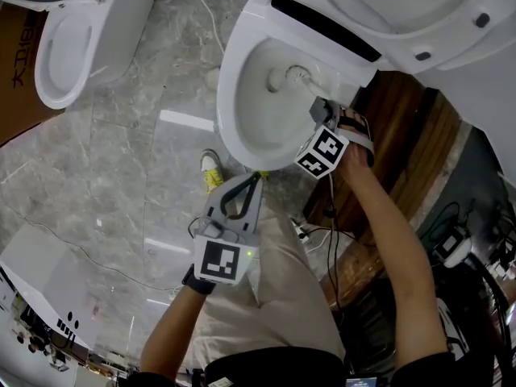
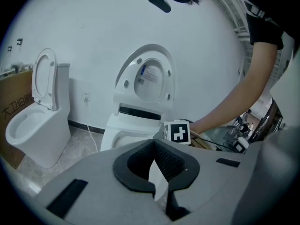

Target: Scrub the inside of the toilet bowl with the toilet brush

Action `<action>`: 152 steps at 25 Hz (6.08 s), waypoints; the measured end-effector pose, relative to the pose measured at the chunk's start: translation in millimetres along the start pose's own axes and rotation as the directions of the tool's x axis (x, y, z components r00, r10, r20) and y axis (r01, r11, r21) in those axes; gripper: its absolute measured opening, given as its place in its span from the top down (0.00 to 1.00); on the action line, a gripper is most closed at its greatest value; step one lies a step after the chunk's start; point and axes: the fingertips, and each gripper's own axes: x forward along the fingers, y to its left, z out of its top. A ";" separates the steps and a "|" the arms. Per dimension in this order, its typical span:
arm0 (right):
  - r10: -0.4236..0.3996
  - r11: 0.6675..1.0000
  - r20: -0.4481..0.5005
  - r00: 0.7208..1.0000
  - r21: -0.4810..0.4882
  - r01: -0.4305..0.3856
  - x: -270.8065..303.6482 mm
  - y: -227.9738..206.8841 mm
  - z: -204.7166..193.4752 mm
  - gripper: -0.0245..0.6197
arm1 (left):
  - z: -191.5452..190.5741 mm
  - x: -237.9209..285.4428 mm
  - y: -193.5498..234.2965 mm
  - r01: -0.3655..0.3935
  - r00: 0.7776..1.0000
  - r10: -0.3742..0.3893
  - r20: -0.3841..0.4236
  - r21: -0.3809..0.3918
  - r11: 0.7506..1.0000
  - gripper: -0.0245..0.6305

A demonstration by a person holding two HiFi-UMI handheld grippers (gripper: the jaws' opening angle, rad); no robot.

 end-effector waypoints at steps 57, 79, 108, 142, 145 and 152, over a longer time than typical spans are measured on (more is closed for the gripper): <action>0.337 0.346 0.277 0.900 0.852 -0.392 -55.9 90.4 74.3 0.72 | -26.0 -34.4 28.5 -0.038 0.999 0.039 0.013 -0.052 0.998 0.93; 0.125 0.315 0.352 0.928 0.872 -0.374 -2.7 -11.5 67.4 0.72 | -16.2 0.7 35.2 -0.044 0.999 0.043 -0.005 -0.059 0.997 0.93; 0.229 0.550 0.244 0.942 0.766 -0.332 68.5 7.1 54.6 0.72 | -30.9 36.3 40.8 -0.064 0.998 0.062 -0.032 -0.073 0.995 0.93; 0.212 0.910 0.106 0.972 0.341 -0.236 107.0 2.5 93.3 0.73 | -36.7 47.3 63.6 -0.117 0.993 0.116 -0.018 -0.146 0.982 0.93; 0.272 0.894 0.088 0.958 0.344 -0.286 107.4 3.0 87.8 0.73 | -33.6 42.8 60.3 -0.116 0.993 0.117 -0.005 -0.151 0.982 0.93; 0.337 0.860 0.078 0.938 0.379 -0.341 99.0 21.8 82.7 0.71 | -20.5 24.2 52.5 -0.073 0.997 0.074 0.001 -0.070 0.995 0.93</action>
